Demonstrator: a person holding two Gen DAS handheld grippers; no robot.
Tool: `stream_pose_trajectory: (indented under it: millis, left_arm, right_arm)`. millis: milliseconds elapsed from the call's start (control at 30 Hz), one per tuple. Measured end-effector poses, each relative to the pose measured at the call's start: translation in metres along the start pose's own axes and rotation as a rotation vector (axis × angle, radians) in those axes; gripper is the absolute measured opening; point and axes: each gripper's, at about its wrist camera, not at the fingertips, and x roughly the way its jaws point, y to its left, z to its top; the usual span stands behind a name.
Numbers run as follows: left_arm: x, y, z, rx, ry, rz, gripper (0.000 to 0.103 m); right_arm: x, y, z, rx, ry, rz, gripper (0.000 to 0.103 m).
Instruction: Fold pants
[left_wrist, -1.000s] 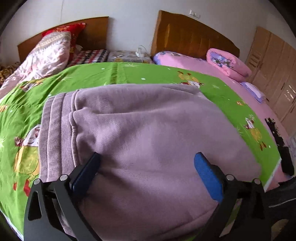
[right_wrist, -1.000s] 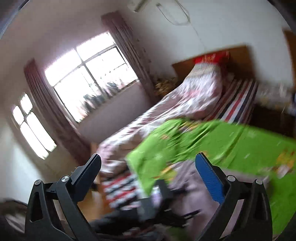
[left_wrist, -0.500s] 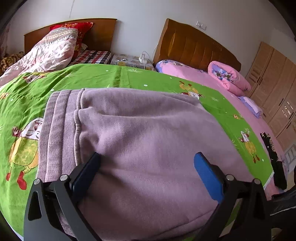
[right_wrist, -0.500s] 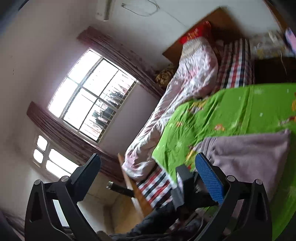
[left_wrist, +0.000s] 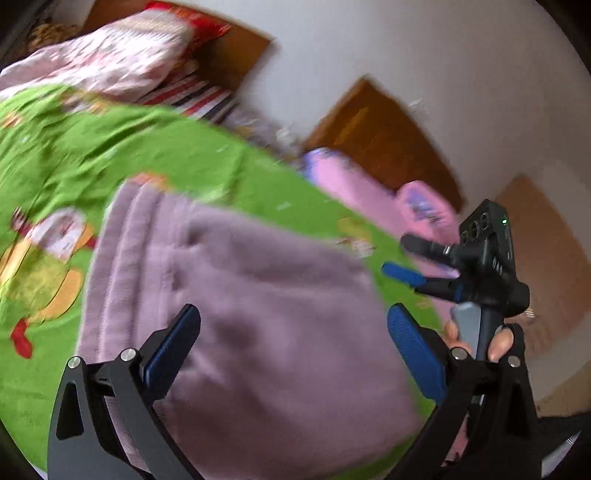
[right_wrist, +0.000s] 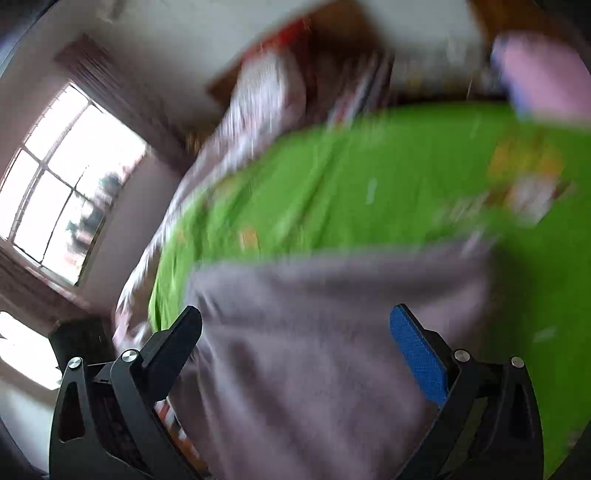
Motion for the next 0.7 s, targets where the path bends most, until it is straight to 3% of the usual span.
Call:
stream_pose_trajectory:
  millis: [167,233,333,400,433,533,633,700]
  left_arm:
    - [0.003,0.011,-0.009,0.042,0.020,-0.025,0.098]
    - [0.004,0.014,-0.010,0.044,0.031,-0.028,0.095]
    - [0.004,0.015,-0.010,0.049,0.049,-0.015,0.088]
    - [0.002,0.018,-0.011,0.041,0.048,-0.026,0.088]
    - [0.001,0.019,-0.012,0.040,0.046,-0.030,0.088]
    - [0.000,0.017,-0.014,0.053,0.043,-0.017,0.089]
    - [0.001,0.014,-0.014,0.067,0.040,-0.002,0.090]
    - [0.000,0.013,-0.013,0.067,0.031,0.009,0.090]
  right_arm:
    - [0.044,0.022,0.013,-0.184,0.090,0.005,0.099]
    - [0.058,0.006,0.029,-0.163,0.133,-0.046,0.098]
    - [0.046,-0.023,0.051,-0.087,0.045,-0.009,0.097]
    - [0.024,-0.033,0.060,-0.059,-0.064,-0.128,0.098]
    - [0.012,-0.039,0.063,-0.034,-0.094,-0.110,0.098]
    - [-0.015,-0.035,0.049,-0.026,-0.079,0.088,0.098]
    - [-0.022,-0.017,0.016,-0.118,0.000,0.125,0.098]
    - [-0.027,-0.015,-0.008,-0.141,-0.005,0.089,0.099]
